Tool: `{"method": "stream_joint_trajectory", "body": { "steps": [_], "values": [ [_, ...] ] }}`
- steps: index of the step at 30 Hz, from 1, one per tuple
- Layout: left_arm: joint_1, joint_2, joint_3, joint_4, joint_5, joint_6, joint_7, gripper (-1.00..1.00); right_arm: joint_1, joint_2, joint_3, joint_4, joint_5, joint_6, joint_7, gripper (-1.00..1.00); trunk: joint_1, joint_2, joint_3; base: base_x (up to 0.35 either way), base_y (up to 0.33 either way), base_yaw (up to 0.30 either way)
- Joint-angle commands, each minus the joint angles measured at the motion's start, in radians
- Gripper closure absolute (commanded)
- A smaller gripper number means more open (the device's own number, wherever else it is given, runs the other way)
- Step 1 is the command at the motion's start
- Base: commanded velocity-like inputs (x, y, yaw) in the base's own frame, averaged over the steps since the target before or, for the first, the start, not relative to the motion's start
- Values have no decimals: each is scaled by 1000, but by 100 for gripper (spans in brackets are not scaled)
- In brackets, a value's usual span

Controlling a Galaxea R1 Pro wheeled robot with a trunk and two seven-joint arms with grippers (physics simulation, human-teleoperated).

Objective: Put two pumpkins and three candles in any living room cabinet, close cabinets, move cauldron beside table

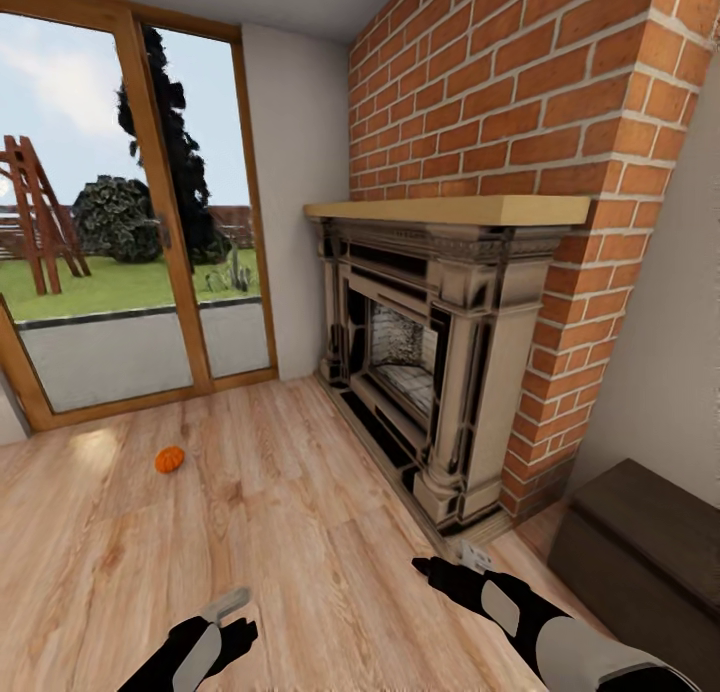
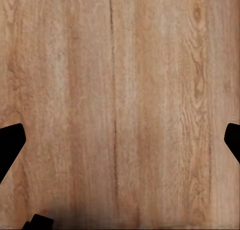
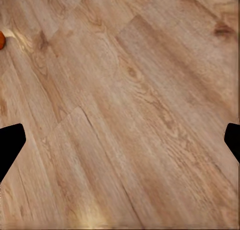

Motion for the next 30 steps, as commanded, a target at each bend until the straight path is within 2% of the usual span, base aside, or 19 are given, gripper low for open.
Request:
{"method": "stream_joint_trajectory", "body": {
  "steps": [1, 6, 15, 20, 25, 30],
  "values": [
    [0, 1, -8, -2, 10, 3, 8, -100, -1, 0, 8, 0, -10, 3, 0, -100, -5, 7, 2, -317, 0, -6],
    [0, 1, -7, -2, 10, 3, 8, -100, -1, -1, 8, 0, -11, 3, 1, -100, -24, 42, 18, -329, 0, -83],
    [0, 1, -6, -3, 10, 3, 9, -100, -1, -1, 8, 1, -11, 3, 1, -100, -58, 105, 46, -328, 0, -271],
    [0, 1, -7, -3, 10, 3, 9, -100, -1, -1, 8, 1, -12, 3, 1, -100, -66, 119, 52, -88, 0, -289],
    [0, -1, -9, -3, 9, 3, 9, -100, -1, -1, 9, 2, -74, 3, 3, -100, -66, 119, 52, -7, 0, -289],
    [0, -1, -9, -1, 9, 3, 9, -100, -1, -1, 9, 3, -88, 3, 3, -100, -66, 119, 52, -1, 0, -289]
  ]
}}
